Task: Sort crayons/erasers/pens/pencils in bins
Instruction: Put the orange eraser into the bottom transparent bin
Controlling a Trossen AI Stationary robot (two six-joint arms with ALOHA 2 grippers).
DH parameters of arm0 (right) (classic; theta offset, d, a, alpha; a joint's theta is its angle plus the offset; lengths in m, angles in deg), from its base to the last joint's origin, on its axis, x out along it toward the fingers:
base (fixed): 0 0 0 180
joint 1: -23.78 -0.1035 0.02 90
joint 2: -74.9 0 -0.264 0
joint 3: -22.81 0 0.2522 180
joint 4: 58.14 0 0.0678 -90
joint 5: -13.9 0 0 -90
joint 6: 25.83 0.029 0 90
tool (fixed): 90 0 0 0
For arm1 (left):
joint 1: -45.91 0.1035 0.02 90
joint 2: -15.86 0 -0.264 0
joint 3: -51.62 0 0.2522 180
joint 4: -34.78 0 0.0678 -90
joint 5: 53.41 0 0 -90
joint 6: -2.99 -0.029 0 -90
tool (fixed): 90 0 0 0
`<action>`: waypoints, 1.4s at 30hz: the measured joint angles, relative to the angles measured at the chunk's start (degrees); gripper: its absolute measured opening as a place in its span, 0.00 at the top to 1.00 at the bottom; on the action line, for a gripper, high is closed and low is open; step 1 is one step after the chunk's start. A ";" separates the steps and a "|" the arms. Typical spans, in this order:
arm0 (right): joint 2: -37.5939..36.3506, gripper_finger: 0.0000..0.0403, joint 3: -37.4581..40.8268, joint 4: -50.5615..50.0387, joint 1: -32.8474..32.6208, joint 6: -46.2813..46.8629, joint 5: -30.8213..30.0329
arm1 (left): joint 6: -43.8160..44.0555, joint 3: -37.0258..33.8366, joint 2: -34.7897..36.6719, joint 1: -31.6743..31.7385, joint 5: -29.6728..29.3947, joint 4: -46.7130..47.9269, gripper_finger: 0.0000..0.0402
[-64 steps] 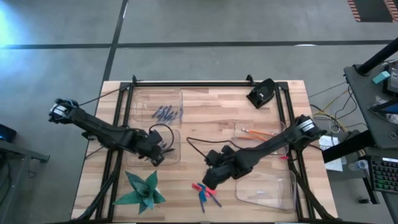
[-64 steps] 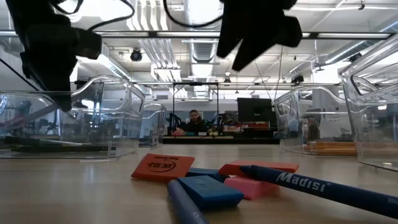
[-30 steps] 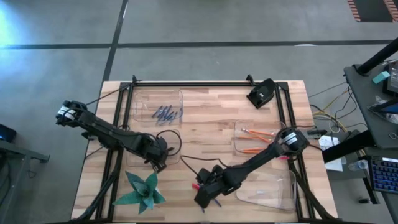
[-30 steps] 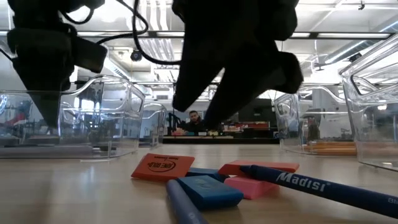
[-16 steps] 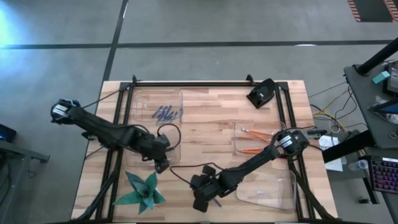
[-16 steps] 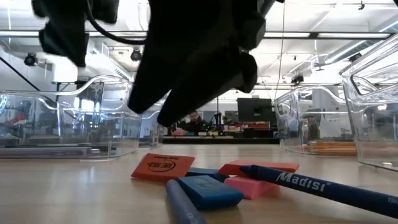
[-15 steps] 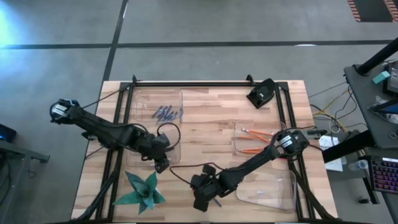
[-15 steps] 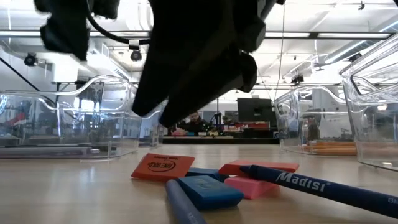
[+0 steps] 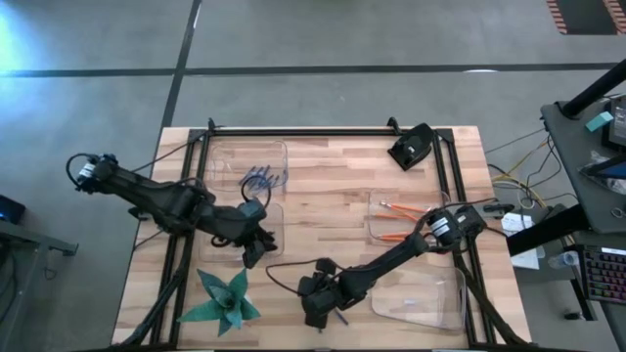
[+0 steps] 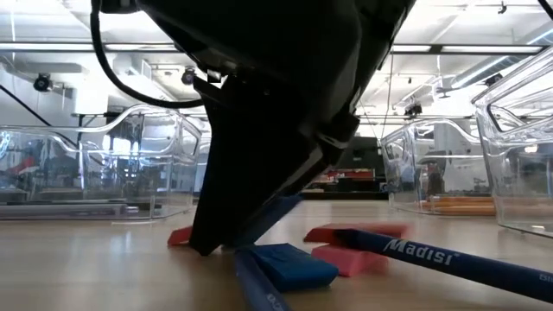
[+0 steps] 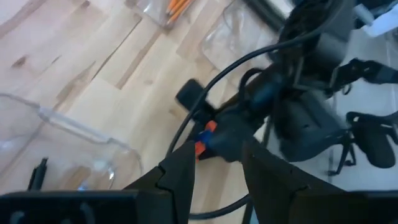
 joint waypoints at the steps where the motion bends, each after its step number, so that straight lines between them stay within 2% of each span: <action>1: 0.19 0.57 0.00 0.02 0.00 -0.31 -0.06 | -0.04 0.29 0.00 -0.03 -0.10 -0.33 0.71; 4: 0.61 0.64 -0.07 0.07 -0.02 -1.57 -0.09 | -0.04 0.42 -0.06 -0.45 -0.43 -2.19 0.71; 10: 0.70 0.87 -0.06 0.25 -0.02 -1.48 0.00 | -0.07 0.42 -0.09 -1.17 -0.82 -3.67 0.71; 11: 0.59 0.89 -0.17 0.04 0.00 -1.48 0.05 | -0.07 0.42 -0.09 -1.17 -0.82 -3.83 0.71; 17: -1.80 0.89 0.11 -1.45 0.13 -1.42 2.75 | -0.07 0.42 -0.09 -1.21 -0.82 -4.02 0.71; 23: -8.13 0.88 0.02 -3.64 -0.54 -1.27 3.91 | -0.38 0.42 -0.09 -1.19 -0.82 -4.04 0.71; 30: -17.93 0.86 0.02 -16.87 -3.89 3.53 3.50 | -1.05 0.42 -0.09 -1.17 -0.82 -4.01 0.71; 36: -25.71 0.86 0.10 -31.29 -10.20 13.40 3.03 | -1.26 0.34 -0.09 -1.17 -0.82 -4.05 0.71; 42: -30.29 0.85 0.86 -41.53 -19.03 30.13 3.12 | -1.40 -0.55 -0.09 -1.17 -0.98 -4.12 0.71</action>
